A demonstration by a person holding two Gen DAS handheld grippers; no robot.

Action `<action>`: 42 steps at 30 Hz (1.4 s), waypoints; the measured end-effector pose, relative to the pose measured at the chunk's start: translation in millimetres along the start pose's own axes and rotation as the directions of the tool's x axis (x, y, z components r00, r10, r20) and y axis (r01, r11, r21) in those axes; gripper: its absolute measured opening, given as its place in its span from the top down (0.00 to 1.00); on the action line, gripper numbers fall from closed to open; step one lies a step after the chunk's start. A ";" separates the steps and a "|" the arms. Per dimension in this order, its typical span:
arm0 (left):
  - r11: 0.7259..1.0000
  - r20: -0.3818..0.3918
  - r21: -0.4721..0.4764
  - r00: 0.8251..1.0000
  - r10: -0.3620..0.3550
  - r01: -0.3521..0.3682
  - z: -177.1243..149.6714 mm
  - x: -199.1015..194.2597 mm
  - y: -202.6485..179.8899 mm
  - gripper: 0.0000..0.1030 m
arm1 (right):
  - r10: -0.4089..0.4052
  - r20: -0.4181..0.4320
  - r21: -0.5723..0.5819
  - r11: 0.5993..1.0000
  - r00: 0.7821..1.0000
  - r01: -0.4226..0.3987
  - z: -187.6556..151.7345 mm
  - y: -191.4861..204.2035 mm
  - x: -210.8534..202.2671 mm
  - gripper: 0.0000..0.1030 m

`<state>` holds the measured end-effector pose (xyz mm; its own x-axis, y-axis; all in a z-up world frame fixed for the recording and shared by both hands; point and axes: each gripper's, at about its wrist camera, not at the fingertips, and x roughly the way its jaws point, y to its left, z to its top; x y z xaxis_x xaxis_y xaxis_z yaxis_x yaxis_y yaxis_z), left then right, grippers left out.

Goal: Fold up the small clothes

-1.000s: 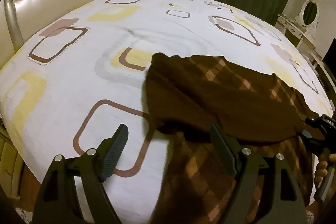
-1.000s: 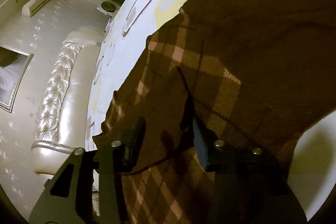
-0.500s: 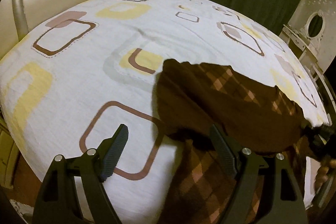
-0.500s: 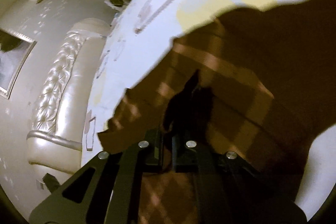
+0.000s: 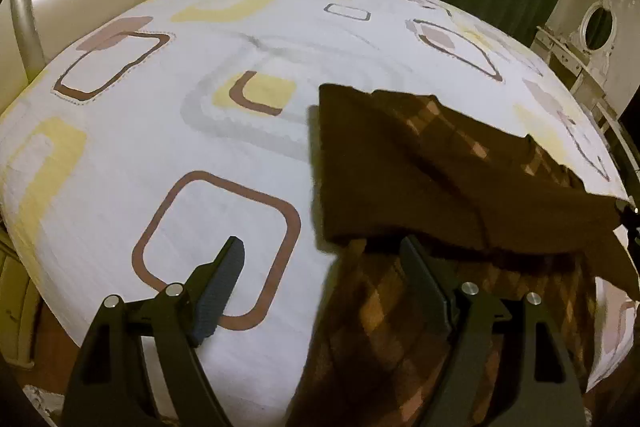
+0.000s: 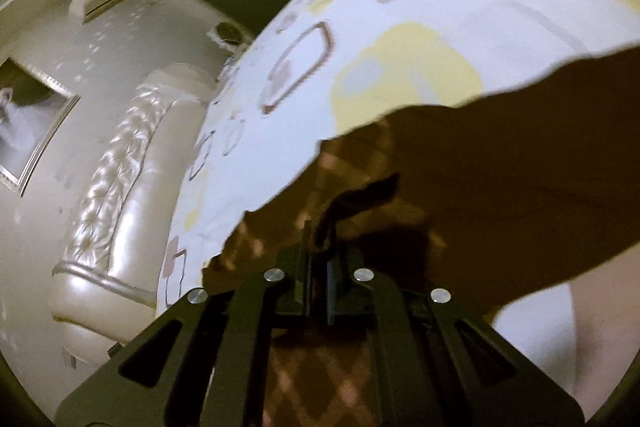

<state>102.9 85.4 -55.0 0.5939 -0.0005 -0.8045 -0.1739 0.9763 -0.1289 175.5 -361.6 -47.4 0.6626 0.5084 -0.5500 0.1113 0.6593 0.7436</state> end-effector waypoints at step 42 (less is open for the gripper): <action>0.999 -0.036 0.011 0.999 0.036 -0.036 49.9 58.7 -0.1 0.23 | -0.021 -0.412 -0.529 0.820 0.911 -0.220 -30.5 144.6 169.2 0.74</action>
<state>177.0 96.1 -73.3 0.5589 0.0273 -0.8288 -0.1868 0.9779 -0.0938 281.1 -163.4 -44.5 0.2963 0.6774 -0.6734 -0.4465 0.7215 0.5293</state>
